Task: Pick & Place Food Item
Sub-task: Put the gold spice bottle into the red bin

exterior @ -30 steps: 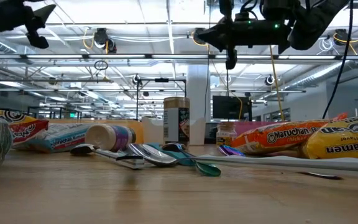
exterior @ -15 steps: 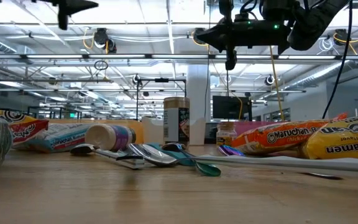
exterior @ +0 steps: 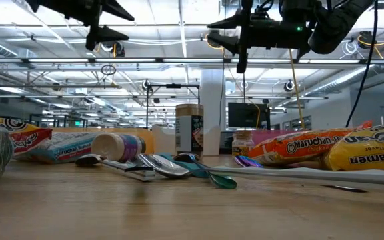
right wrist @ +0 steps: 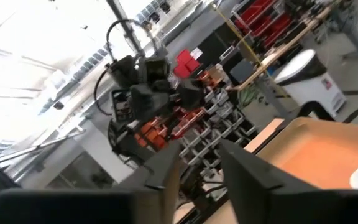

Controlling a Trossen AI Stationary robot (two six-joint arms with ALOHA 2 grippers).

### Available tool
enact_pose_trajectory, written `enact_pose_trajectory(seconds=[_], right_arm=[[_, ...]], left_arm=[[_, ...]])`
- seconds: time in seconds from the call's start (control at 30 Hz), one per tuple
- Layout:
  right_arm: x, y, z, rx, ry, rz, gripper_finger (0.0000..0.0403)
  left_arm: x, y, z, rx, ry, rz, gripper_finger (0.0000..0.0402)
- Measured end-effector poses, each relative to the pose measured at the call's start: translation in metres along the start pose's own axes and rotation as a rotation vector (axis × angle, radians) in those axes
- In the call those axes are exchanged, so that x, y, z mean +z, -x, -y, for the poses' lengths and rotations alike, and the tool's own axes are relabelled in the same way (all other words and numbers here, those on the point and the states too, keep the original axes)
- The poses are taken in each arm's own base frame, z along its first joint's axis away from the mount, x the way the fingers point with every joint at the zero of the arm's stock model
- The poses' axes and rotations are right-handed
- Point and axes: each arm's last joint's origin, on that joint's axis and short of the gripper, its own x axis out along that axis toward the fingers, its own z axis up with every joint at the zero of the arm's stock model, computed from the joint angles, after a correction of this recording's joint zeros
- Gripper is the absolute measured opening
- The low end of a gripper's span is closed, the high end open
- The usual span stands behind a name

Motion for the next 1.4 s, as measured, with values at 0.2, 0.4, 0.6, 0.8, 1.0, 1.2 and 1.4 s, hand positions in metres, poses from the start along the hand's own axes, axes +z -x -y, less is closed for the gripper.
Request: enact_pose_trajectory(seconds=[0.2,0.4,0.6,0.8,1.0,1.2,1.4], right_arm=[[-0.004,0.0,-0.004,0.013,0.007,-0.013,0.0217],[-0.004,0.0,-0.004,0.011,0.0,-0.009,0.0255],[-0.003,0.0,-0.005,0.022,-0.084,-0.007,0.0261],[-0.004,0.0,-0.007,0.041,-0.111,-0.012,0.0273],[0.007,-0.009,-0.019,0.112,-0.143,-0.01,0.0302],[0.015,-0.015,-0.026,0.13,0.035,0.03,0.0318],[0.015,-0.015,-0.026,0.137,0.029,0.038,0.0314]], left_arm=[[0.0,-0.016,-0.004,-0.03,0.047,-0.014,0.0273],[-0.005,-0.03,-0.009,-0.031,-0.011,-0.058,0.0273],[-0.007,-0.047,-0.018,-0.007,0.053,-0.059,0.0273],[-0.007,-0.06,-0.021,-0.047,0.051,-0.056,0.0274],[-0.005,-0.067,-0.02,-0.153,0.03,-0.044,0.0276],[-0.004,-0.069,-0.019,-0.171,0.005,-0.028,0.0294],[0.004,-0.056,-0.014,-0.213,-0.032,0.008,0.0296]])
